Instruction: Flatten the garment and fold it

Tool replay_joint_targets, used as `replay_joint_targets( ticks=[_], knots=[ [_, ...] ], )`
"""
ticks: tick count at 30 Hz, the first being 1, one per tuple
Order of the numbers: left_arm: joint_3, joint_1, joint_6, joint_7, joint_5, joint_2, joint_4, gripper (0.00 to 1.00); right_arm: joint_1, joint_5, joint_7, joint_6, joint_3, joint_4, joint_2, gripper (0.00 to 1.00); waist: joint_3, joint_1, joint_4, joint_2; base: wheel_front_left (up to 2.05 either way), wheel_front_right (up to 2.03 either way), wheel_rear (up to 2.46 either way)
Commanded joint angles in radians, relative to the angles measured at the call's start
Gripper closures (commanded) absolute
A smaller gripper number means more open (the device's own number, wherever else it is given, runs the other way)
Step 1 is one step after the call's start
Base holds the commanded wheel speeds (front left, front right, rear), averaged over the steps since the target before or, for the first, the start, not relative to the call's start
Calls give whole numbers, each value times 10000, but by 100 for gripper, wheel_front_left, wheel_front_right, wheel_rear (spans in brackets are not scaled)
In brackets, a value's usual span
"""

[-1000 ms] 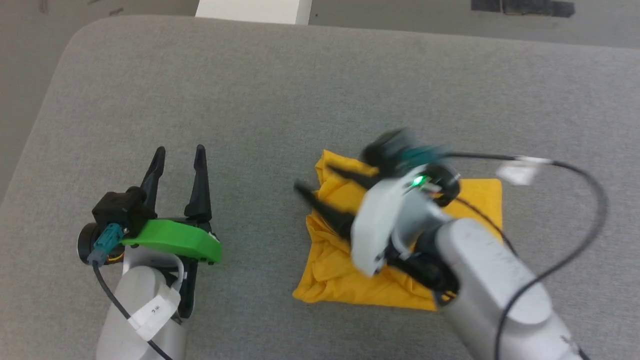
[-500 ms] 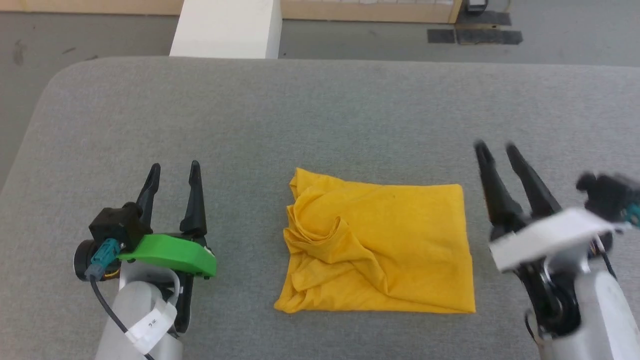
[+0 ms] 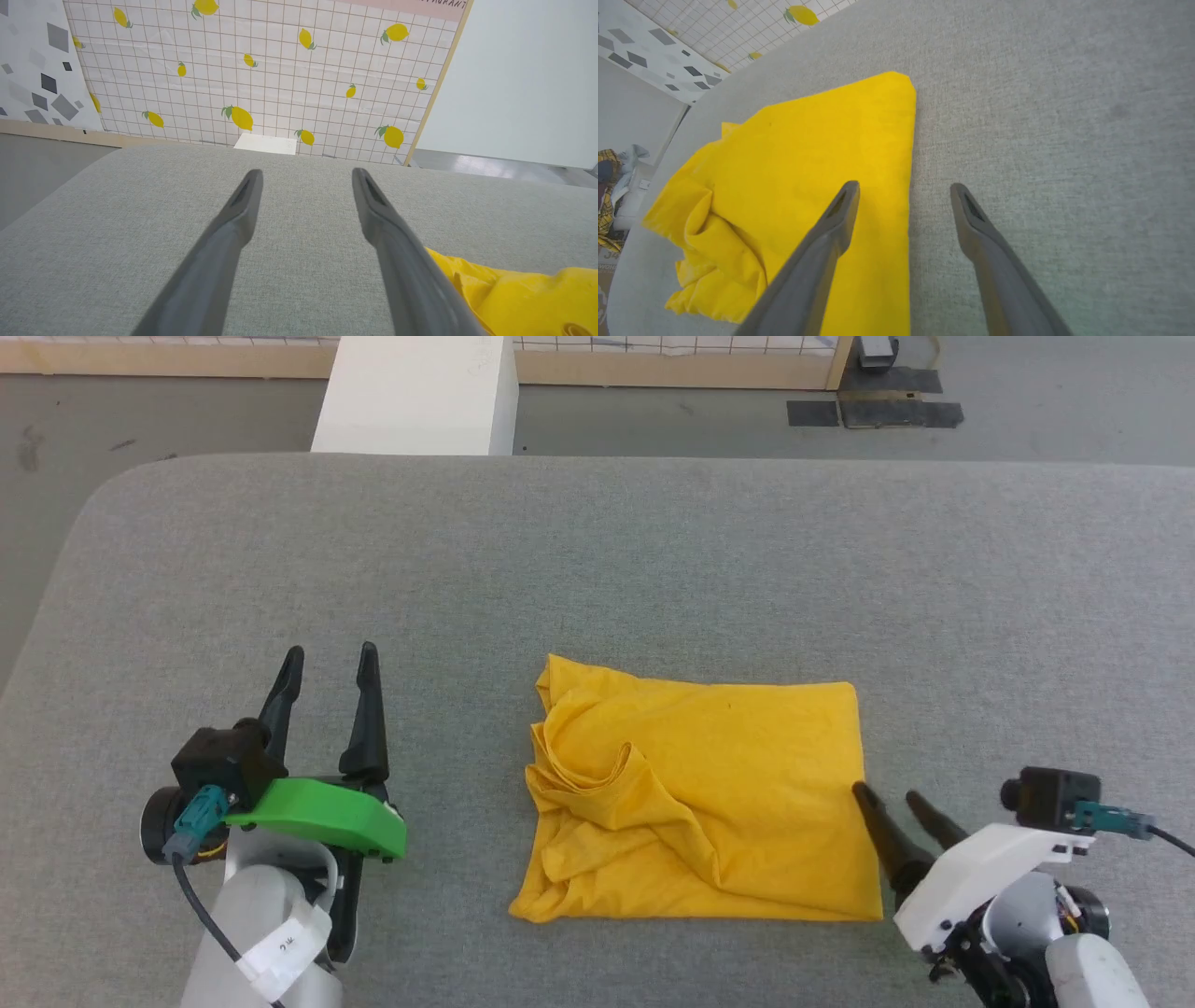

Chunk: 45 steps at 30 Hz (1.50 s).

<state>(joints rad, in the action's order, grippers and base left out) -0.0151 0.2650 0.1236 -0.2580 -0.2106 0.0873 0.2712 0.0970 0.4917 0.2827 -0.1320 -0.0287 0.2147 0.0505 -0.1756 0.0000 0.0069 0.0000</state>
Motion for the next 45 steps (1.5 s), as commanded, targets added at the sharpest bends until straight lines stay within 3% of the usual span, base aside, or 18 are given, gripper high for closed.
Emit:
replay_joint_targets(
  ticks=[1, 12, 14, 15, 16, 23, 24, 27, 32, 37, 45],
  knots=[
    [29, -107, 70, -38, 17, 56, -3, 0, 12, -19, 153, 13, 54, 108, -3, 0, -33, 0, 31, 0, 0, 0, 0],
    [129, -15, 70, -38, -17, 42, 50, 0, 753, -139, 1359, 13, 675, 1285, -3, 2, -190, 0, 234, 0, 0, 0, 0],
    [138, -15, 70, -38, -32, 56, 72, 0, 846, -185, 1546, 13, 846, 1355, -3, 71, -188, 0, 258, 0, 0, 0, 0],
    [142, -14, 70, -38, -43, 65, 82, 0, 878, -220, 1571, 13, 901, 1341, -3, 96, -186, 0, 264, 0, 0, 0, 0],
    [145, -16, 70, -38, -52, 74, 93, 0, 906, -302, 1589, 13, 953, 1313, -3, 100, -177, 0, 267, 0, 0, 0, 0],
    [-98, -103, 51, -38, -5, 118, -73, 0, 1297, -2045, 1733, 13, 1221, 374, -3, 100, -279, 0, -122, 0, 0, 0, 0],
    [-133, -131, 52, -38, 67, 149, -199, 0, 1661, -3338, 2100, 13, 1593, -314, 39, 100, -397, 0, -501, 0, 0, 0, 0],
    [-182, -95, 51, -38, 98, 176, -297, 0, 2088, -4083, 2521, 13, 2335, -892, 630, 100, -551, 0, -977, 0, 0, 0, 0],
    [-212, 93, 49, -38, 196, 308, -489, 0, 3248, -4372, 3086, 13, 3304, -1631, 2295, 100, -960, 0, -2080, 0, 0, 0, 0],
    [-127, 415, 49, -38, 341, 586, -786, 0, 4380, -4362, 2949, 13, 3390, -1713, 3515, 100, -1597, 0, -3210, 0, 0, 0, 0],
    [221, 948, 55, 356, 583, 1091, -1326, 0, 5471, -4698, 2017, 13, 2703, -471, 4211, 100, -2590, 0, -4414, 0, 0, 0, 0]
  ],
)
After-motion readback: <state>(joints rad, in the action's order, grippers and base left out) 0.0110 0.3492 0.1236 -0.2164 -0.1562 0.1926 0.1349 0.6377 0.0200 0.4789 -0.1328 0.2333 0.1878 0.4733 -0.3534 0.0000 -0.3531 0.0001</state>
